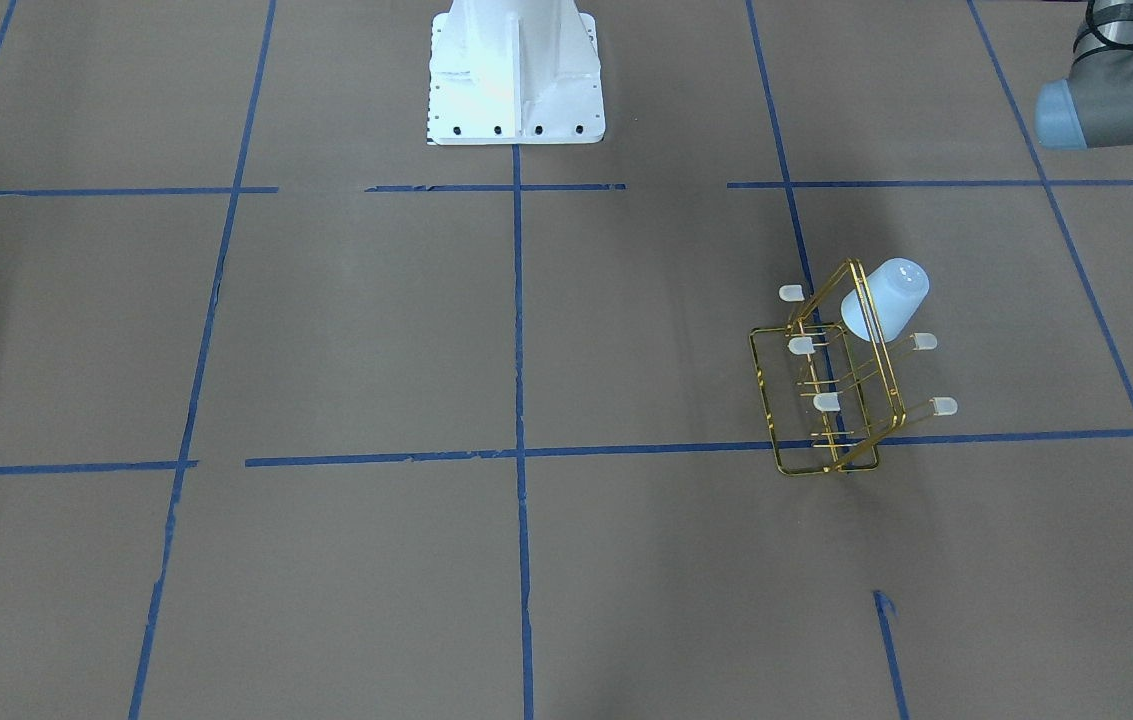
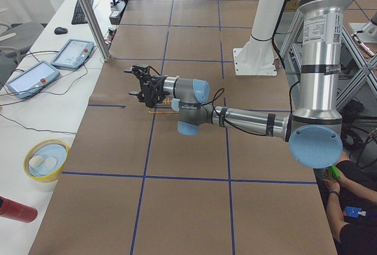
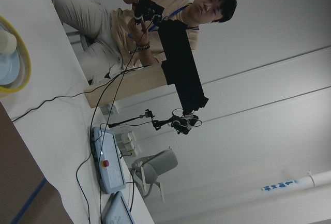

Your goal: Hang cup on cup holder

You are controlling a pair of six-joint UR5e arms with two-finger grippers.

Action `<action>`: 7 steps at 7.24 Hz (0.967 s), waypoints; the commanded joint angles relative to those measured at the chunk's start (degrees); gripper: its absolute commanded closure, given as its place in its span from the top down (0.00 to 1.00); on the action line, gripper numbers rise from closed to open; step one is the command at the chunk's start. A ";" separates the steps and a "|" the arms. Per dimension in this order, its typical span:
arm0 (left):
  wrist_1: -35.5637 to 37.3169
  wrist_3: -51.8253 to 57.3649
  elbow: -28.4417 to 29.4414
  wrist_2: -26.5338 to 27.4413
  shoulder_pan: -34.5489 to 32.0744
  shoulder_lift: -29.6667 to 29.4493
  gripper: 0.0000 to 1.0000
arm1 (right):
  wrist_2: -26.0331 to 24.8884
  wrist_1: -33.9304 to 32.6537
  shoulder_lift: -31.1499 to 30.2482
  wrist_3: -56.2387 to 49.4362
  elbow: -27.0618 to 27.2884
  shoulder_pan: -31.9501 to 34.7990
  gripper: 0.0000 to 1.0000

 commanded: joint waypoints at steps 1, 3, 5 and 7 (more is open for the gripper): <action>11.84 12.09 0.44 -7.29 -6.00 -3.14 1.00 | 0.00 0.00 0.00 0.00 0.00 0.02 1.00; 20.46 25.35 0.53 -15.82 -11.37 -3.24 1.00 | 0.00 0.00 0.00 0.00 0.00 0.02 1.00; 33.10 38.30 0.53 -24.86 -14.63 -2.89 1.00 | 0.00 0.00 0.00 0.00 0.00 0.02 1.00; 44.02 47.97 0.44 -33.40 -16.22 -2.54 1.00 | 0.00 0.00 0.00 0.00 0.00 0.02 1.00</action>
